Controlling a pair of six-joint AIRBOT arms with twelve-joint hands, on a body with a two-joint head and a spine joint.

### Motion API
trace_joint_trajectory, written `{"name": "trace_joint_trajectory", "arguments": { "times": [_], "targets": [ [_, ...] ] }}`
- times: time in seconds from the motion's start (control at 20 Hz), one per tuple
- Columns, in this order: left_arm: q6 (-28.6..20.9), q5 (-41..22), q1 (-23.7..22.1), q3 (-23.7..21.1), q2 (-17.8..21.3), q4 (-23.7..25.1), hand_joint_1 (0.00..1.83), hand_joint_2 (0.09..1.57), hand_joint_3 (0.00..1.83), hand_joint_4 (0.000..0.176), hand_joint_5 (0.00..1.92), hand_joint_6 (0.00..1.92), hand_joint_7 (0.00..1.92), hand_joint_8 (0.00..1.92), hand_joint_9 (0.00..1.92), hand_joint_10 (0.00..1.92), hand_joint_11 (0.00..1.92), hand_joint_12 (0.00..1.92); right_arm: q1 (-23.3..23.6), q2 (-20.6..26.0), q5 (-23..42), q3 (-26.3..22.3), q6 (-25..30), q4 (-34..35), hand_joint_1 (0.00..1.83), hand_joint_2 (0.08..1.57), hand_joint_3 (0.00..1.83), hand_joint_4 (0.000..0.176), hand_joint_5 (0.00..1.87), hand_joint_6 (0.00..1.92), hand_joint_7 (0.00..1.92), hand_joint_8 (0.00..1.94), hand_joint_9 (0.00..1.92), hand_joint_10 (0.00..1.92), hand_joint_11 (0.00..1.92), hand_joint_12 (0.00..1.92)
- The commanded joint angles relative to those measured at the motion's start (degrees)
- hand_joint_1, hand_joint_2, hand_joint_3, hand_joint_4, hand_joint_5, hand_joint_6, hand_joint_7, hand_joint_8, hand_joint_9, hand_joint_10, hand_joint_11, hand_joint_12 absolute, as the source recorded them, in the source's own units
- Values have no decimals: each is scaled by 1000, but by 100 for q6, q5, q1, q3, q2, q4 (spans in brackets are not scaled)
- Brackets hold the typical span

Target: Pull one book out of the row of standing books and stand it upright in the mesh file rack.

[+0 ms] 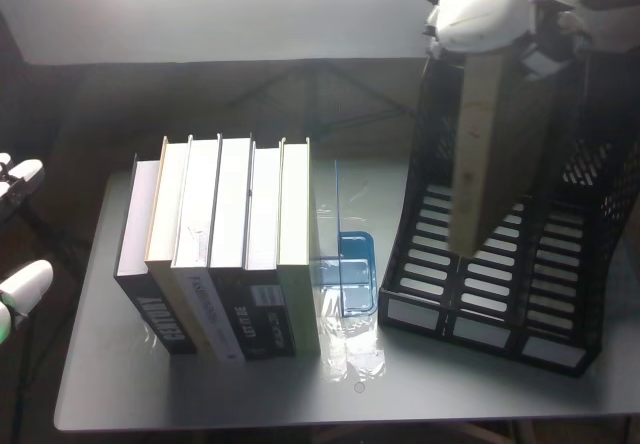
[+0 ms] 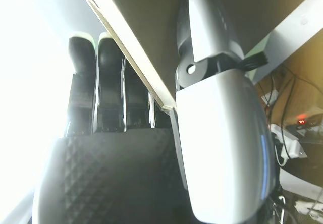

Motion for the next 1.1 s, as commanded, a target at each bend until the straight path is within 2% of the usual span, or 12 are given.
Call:
{"name": "trace_joint_trajectory", "arguments": {
  "times": [0.0,0.15,0.2,0.25,0.4,0.5,0.6,0.7,0.8,0.95,1.0,1.05],
  "targets": [
    [-24,-696,-55,56,-24,-56,251,1478,4,47,108,2,26,0,15,5,0,0,-5,-40,-627,101,-68,-199,1321,1280,0,0,713,1167,696,1570,529,1752,344,1872],
    [-47,-693,-66,74,-47,-45,264,1476,1,43,109,2,36,3,24,8,0,0,-73,-277,-727,401,-74,-199,1318,1279,0,0,726,1205,716,1515,498,1748,253,1844],
    [-66,-693,-68,89,-65,-43,264,1476,1,46,111,2,34,2,21,6,0,0,-128,-345,-772,508,-76,-199,1331,1247,0,0,769,1171,796,1410,533,1664,228,1784],
    [-78,-692,-70,102,-79,-38,277,1472,0,37,122,5,49,5,30,9,0,0,-186,-403,-805,606,-74,-199,1349,1207,0,0,825,1044,898,1276,604,1585,215,1687],
    [-91,-672,-98,141,-110,-5,226,1476,2,48,110,1,47,2,24,5,0,0,-368,-618,-902,927,-53,-199,1337,1232,3,0,756,1196,881,1316,523,1613,104,1738],
    [-120,-642,-136,177,-134,37,222,1478,2,48,107,0,50,3,25,5,0,0,-382,-734,-931,1136,-50,-199,1338,1229,0,0,792,1128,871,1296,518,1640,156,1766],
    [-124,-581,-198,203,-155,108,207,1484,4,46,103,0,52,2,34,8,0,0,-390,-836,-958,1336,4,-199,1333,1233,1,0,753,1300,885,1214,515,1598,99,1748],
    [-123,-559,-235,224,-170,145,202,1476,0,44,104,1,56,3,36,8,0,0,-560,-983,-1019,1612,167,-199,1298,1308,10,0,655,1418,706,1465,386,1800,9,1789],
    [-124,-549,-261,242,-200,156,200,1476,0,56,95,0,47,0,11,0,0,0,-600,-1121,-1022,1783,263,-199,1319,1267,0,0,717,1394,794,1295,470,1677,24,1745],
    [-165,-521,-293,287,-237,193,166,1478,1,57,100,2,61,4,37,10,0,0,-651,-1293,-1026,2009,318,-199,1315,1277,1,0,711,1410,756,1327,453,1718,6,1750],
    [-167,-493,-322,300,-241,225,180,1480,1,60,102,2,62,3,31,6,0,0,-667,-1321,-1026,2066,318,-199,1155,1296,0,0,692,1471,659,1440,379,1277,0,1710],
    [-167,-473,-347,308,-245,248,184,1479,1,65,102,2,58,1,24,3,0,0,-678,-1331,-1026,2101,329,-199,1142,1275,0,0,742,1403,658,1443,420,1110,24,1717]
  ]
}}
